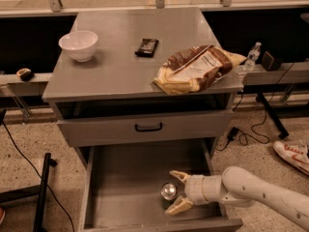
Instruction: Pick green can from middle drawer and place on counter
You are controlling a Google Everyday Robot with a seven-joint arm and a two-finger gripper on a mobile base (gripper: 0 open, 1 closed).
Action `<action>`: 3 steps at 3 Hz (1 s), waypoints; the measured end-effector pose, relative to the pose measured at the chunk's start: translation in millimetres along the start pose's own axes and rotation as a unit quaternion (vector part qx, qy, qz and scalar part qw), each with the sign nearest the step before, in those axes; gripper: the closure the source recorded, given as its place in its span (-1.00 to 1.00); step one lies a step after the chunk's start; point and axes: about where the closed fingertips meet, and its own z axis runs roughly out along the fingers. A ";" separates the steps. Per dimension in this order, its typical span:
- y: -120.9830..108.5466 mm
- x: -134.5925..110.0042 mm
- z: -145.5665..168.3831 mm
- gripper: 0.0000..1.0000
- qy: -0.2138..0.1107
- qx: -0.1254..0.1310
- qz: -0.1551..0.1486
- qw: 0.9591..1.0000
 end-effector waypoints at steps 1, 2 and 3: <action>-0.9 20.1 26.2 -0.16 0.021 -0.016 0.025 0.999; -1.3 26.7 34.4 0.31 0.031 -0.024 0.038 0.999; -3.0 -11.5 22.5 0.93 -0.068 -0.022 0.030 0.997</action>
Offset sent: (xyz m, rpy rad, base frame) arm 0.0156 0.0150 -0.0866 -0.1009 0.2214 -0.0313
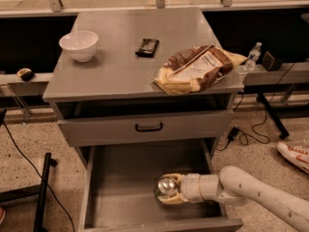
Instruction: Pick green can from middle drawer and place on counter
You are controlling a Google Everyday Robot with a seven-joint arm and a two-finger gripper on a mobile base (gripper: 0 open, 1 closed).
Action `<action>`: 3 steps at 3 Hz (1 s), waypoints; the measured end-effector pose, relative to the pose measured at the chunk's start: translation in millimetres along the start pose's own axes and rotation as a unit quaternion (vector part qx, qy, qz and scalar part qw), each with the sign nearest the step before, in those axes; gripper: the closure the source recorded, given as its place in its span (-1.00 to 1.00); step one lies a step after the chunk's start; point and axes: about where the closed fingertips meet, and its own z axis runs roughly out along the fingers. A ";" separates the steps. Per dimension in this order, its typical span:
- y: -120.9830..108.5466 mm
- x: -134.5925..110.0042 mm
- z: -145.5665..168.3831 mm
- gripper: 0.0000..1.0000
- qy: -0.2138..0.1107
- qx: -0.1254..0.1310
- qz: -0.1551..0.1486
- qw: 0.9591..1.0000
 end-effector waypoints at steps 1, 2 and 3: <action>11.8 -76.7 -30.9 1.00 -0.058 -0.001 -0.065 0.996; 33.9 -151.6 -47.7 1.00 -0.042 -0.020 -0.124 0.991; 27.8 -245.8 -78.1 1.00 0.026 -0.062 -0.171 0.983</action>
Offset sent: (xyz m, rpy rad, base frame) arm -0.0411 0.0400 0.3401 -0.2557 -0.4218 0.2766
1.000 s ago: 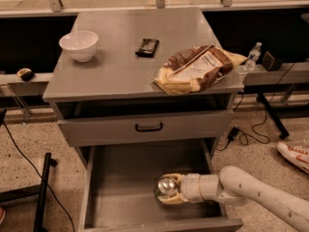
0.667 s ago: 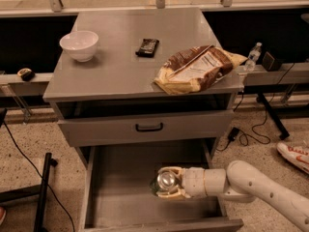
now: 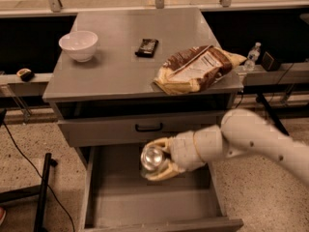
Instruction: Pick green can from middle drawer and place on counter
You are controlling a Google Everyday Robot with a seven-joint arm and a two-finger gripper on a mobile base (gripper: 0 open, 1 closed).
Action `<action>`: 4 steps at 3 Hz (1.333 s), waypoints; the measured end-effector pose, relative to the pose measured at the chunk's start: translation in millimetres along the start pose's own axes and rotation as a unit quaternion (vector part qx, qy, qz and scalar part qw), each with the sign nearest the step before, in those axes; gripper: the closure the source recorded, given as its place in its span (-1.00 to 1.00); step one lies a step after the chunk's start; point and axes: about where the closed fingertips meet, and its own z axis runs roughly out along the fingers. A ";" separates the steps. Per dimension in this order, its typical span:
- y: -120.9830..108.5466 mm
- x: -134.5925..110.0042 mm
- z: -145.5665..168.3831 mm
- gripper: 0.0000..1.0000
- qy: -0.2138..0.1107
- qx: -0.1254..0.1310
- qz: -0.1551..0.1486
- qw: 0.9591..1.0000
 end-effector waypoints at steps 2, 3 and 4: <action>-93.6 -103.8 -97.0 1.00 0.129 -0.023 -0.027 0.991; -130.5 -109.4 -126.0 1.00 0.154 -0.040 0.026 0.987; -177.5 -113.6 -126.8 1.00 0.138 -0.042 0.075 0.987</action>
Offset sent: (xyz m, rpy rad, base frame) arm 0.1334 -0.0609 0.3331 -0.3441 -0.1198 -0.0891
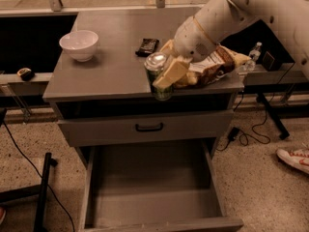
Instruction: Pick green can from middle drawer and place on counter
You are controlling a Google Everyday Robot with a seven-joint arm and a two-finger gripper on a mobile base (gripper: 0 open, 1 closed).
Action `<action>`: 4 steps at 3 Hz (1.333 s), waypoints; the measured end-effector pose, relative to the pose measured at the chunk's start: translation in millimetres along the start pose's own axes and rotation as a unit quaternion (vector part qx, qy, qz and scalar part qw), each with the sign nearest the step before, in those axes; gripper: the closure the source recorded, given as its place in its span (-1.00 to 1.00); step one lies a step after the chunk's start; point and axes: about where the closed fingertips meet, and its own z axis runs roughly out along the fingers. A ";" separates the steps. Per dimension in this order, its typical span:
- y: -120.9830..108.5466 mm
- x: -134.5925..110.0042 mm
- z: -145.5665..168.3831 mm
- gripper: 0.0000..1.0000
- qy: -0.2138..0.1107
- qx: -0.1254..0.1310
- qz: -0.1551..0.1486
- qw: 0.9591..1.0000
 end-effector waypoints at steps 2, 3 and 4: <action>-6.0 -13.9 -3.5 1.00 -0.057 0.033 -0.010 0.998; -6.6 -8.3 28.5 1.00 -0.079 0.013 0.021 0.997; -27.0 -37.0 56.9 1.00 -0.091 -0.008 0.046 0.995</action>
Offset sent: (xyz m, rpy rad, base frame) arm -0.0153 0.0252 -0.0351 0.2483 -0.0287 -0.0282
